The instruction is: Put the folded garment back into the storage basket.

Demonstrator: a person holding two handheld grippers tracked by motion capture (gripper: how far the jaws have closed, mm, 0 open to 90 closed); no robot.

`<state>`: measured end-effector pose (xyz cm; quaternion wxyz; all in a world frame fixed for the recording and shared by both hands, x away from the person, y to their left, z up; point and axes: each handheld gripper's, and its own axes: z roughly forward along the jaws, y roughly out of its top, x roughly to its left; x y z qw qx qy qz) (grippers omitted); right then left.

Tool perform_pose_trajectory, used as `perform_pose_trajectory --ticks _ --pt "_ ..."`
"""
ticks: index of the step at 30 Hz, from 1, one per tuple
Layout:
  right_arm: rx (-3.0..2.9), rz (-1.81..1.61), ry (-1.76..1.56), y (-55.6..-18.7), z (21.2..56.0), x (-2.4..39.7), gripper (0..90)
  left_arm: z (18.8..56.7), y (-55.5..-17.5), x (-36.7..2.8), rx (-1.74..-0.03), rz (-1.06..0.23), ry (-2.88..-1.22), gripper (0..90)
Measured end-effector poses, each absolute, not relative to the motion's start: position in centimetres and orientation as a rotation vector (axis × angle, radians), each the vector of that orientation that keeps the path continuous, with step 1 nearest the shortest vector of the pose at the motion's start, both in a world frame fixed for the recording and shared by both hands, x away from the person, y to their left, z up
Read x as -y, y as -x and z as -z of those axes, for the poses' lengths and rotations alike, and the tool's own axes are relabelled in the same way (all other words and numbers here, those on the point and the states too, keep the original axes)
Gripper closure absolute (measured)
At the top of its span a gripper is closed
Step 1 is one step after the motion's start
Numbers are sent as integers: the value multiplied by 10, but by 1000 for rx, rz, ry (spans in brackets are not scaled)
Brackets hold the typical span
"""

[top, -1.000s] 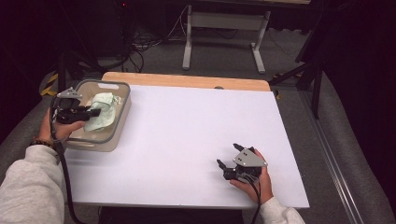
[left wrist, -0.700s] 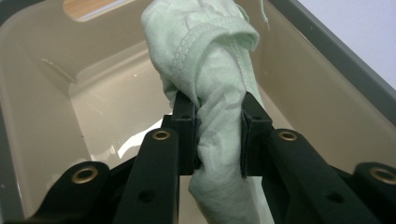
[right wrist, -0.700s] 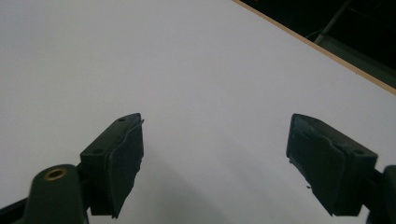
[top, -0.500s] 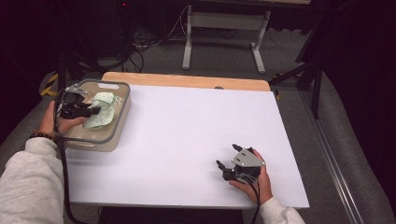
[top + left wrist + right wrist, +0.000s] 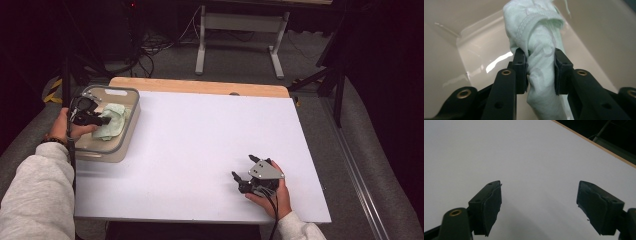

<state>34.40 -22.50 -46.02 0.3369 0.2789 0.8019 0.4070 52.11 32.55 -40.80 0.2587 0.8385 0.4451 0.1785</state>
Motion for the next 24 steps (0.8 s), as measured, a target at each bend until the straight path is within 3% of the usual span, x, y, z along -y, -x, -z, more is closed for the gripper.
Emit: perform_pose_trajectory --ticks 6,11,13,14,20,24 --pt "-2096 -1068 -720 -343 460 224 221 409 -524 -325 -1239 -560 -2301 515" --pt "-2098 -1073 -707 -342 460 224 219 404 -521 -330 -1275 -609 -2249 480" --pt "-2099 -1077 -713 -343 460 224 219 401 -520 -332 -1279 -629 -2202 531" --pt "-2103 -1080 -711 -343 460 223 219 401 -519 -333 -1264 -624 -2186 606" --pt "-2117 -1114 -672 -340 459 222 216 399 -518 -331 -1229 -612 -2191 862" --pt "-2123 -1110 -673 -340 460 222 216 405 -523 -323 -1232 -594 -2260 896"
